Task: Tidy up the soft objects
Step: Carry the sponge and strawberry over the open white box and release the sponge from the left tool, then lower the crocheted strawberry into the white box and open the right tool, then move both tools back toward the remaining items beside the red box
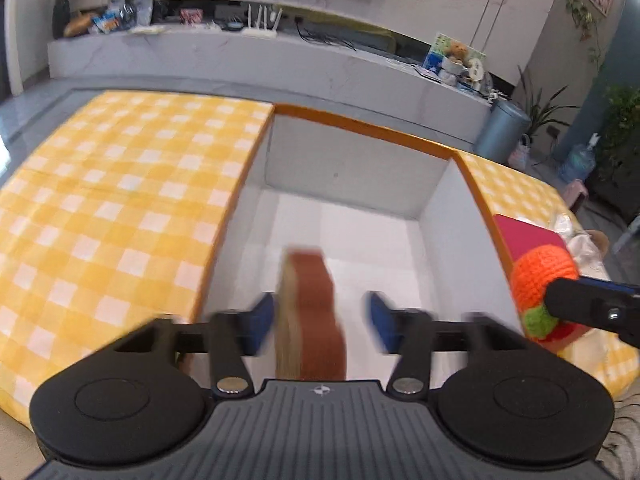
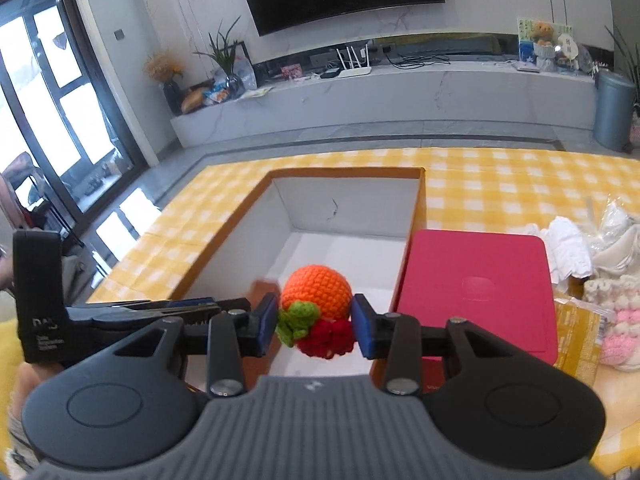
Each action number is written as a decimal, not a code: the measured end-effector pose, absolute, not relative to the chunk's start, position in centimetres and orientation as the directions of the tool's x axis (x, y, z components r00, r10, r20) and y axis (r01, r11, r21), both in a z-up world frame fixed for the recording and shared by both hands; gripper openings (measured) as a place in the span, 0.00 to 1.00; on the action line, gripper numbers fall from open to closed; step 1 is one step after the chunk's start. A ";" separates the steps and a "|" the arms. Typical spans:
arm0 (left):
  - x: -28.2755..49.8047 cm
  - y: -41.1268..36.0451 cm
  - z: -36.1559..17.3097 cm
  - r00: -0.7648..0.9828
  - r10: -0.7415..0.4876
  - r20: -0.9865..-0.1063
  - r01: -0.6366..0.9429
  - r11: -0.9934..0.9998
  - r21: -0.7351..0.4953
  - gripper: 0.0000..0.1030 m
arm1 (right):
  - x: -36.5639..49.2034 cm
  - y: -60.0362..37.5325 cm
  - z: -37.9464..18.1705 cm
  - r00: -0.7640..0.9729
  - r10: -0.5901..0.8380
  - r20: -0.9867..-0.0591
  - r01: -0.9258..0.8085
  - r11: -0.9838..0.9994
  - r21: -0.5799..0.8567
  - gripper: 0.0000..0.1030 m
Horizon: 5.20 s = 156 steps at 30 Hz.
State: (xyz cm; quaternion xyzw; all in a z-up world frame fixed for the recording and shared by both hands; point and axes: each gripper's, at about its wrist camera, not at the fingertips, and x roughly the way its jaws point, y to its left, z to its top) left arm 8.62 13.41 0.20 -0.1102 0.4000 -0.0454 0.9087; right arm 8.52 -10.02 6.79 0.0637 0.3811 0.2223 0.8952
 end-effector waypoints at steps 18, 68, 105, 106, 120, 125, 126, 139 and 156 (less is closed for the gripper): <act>4.3 16.3 4.1 0.851 0.047 -0.523 -0.142 0.979 -0.143 0.93 | 9.4 -6.9 4.5 0.548 0.428 -0.718 -0.410 0.886 0.215 0.39; 3.5 20.2 3.0 0.839 -0.001 -0.545 -0.197 0.932 -0.305 0.92 | 18.8 4.4 -2.6 0.195 0.373 -0.907 -0.453 0.854 0.254 0.40; -0.3 13.0 10.0 0.908 0.039 -0.416 -0.092 0.990 -0.108 0.92 | 11.5 -9.2 8.6 0.517 0.362 -0.776 -0.460 0.882 0.105 0.89; -0.7 12.1 10.5 0.914 0.018 -0.405 -0.063 0.993 -0.099 0.92 | 11.1 -10.4 9.5 0.547 0.355 -0.758 -0.451 0.888 0.091 0.89; 0.3 -2.4 10.5 0.866 -0.254 -0.430 0.293 0.956 0.025 0.92 | 4.1 -30.2 9.8 0.799 0.022 -0.600 -0.054 0.998 -0.035 0.97; 2.8 -7.0 6.7 0.788 -0.327 -0.521 0.401 0.915 0.033 0.92 | 6.4 -34.9 5.8 0.726 -0.058 -0.685 0.114 0.993 0.037 0.97; 3.3 -7.8 5.8 0.770 -0.335 -0.543 0.418 0.908 0.033 0.92 | 6.8 -35.4 4.9 0.713 -0.056 -0.699 0.129 0.990 0.053 0.97; 7.0 -15.8 -1.4 0.596 -0.338 -0.728 0.547 0.835 0.059 0.92 | 8.3 -40.0 -0.4 0.641 -0.072 -0.764 0.283 0.948 0.148 0.97; 10.2 -22.8 -6.8 0.693 0.047 -0.719 0.367 0.836 0.408 0.93 | 8.8 -41.5 -1.2 0.626 -0.031 -0.779 0.333 0.914 0.232 0.97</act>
